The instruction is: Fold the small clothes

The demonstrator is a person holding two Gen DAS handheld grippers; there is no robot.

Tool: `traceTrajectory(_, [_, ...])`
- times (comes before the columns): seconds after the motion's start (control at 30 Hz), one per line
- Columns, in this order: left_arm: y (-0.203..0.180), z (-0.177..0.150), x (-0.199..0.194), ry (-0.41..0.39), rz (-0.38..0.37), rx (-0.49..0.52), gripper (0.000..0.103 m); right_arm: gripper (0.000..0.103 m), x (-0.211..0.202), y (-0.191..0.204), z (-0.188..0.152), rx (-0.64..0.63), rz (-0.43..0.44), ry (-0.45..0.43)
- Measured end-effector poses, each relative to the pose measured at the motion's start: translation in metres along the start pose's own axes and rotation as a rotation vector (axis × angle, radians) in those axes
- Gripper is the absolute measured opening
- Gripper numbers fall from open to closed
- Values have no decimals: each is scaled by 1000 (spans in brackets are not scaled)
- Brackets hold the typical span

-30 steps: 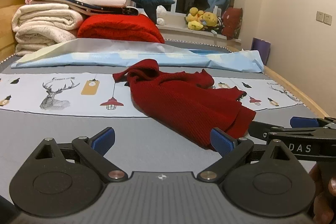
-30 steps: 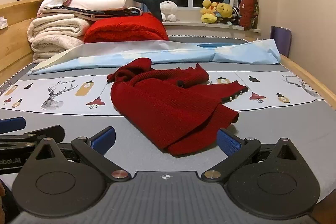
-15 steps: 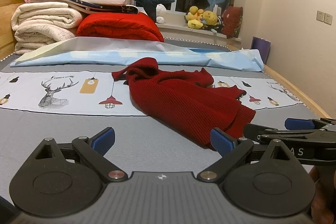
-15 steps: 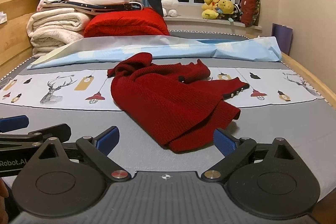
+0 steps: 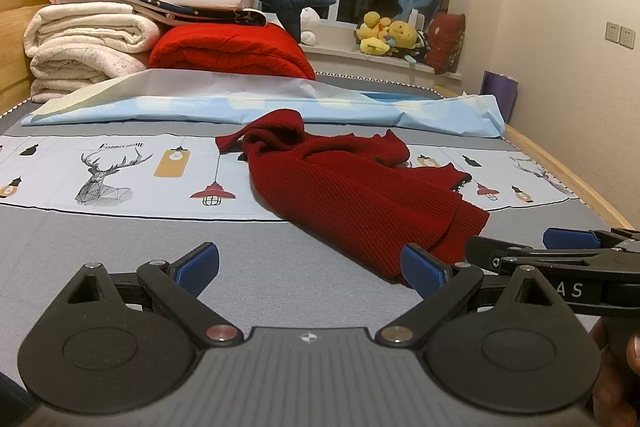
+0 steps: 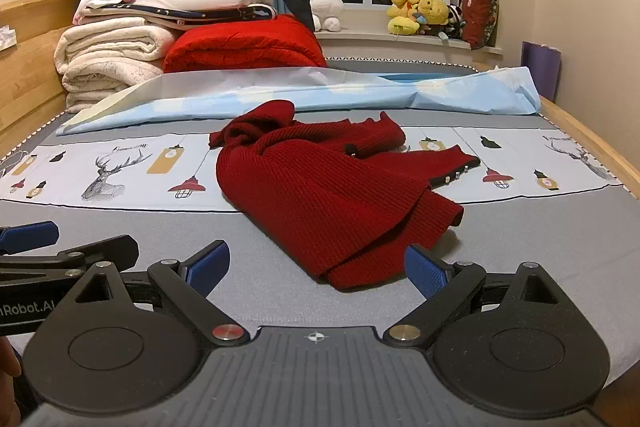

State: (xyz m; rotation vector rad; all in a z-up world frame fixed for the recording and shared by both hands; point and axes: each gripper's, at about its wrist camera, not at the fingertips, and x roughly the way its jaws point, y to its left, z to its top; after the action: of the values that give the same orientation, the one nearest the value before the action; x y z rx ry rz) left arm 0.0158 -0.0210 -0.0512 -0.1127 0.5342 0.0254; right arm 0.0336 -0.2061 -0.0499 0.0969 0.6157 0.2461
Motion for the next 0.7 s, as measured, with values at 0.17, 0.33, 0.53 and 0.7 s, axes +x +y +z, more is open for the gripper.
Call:
traceTrajectory(0.17, [0, 0, 0, 0, 1, 0, 99, 94, 0, 0, 0, 0, 0, 1])
traceTrajectory(0.33, [-1, -1, 0, -1, 0, 1, 99, 94, 0, 0, 0, 0, 0, 0])
traceTrajectory(0.53, [0, -1, -1, 0, 1, 0, 99, 94, 0, 0, 0, 0, -1, 1])
traceTrajectory(0.7, [0, -1, -1, 0, 2, 1, 99, 94, 0, 0, 1, -1, -1, 1])
